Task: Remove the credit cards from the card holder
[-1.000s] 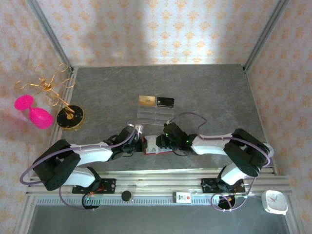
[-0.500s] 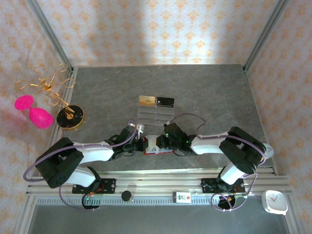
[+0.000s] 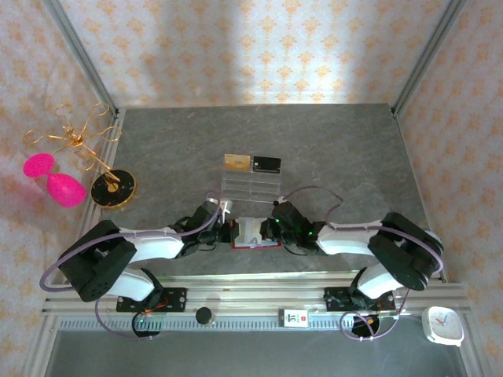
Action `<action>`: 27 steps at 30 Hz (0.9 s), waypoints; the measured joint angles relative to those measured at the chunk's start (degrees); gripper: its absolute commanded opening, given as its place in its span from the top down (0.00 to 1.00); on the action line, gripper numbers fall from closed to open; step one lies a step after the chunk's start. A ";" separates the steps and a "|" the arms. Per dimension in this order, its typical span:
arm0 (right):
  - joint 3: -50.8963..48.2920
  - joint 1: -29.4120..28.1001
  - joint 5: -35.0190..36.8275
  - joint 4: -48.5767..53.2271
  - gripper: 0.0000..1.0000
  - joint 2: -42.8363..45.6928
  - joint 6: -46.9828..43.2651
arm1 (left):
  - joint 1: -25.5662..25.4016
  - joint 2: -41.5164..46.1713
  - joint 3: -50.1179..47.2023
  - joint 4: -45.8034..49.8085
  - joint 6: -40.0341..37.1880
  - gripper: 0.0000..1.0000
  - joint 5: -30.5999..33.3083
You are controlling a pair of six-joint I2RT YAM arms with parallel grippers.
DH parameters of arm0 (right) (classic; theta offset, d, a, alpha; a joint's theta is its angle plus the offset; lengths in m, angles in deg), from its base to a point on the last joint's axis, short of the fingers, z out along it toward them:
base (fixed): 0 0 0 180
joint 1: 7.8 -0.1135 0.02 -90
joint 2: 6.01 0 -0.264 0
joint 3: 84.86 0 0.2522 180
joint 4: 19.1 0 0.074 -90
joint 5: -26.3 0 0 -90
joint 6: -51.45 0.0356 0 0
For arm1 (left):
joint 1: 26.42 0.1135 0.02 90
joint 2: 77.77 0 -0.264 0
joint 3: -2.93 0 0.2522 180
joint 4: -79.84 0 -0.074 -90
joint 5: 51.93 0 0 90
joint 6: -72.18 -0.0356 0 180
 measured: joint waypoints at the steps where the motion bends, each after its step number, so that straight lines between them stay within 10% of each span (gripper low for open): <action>1: -0.28 0.00 0.57 0.57 1.00 0.92 0.04 | 0.00 -0.07 0.00 -0.15 0.00 1.00 0.02; 20: 0.26 0.00 2.29 4.24 1.00 0.59 -1.09 | -2.16 0.85 1.33 -2.16 0.22 0.94 -2.82; 27: 0.28 -0.02 1.36 2.73 0.67 -0.74 -1.44 | -2.45 -3.28 1.90 -2.19 -0.07 0.99 -3.26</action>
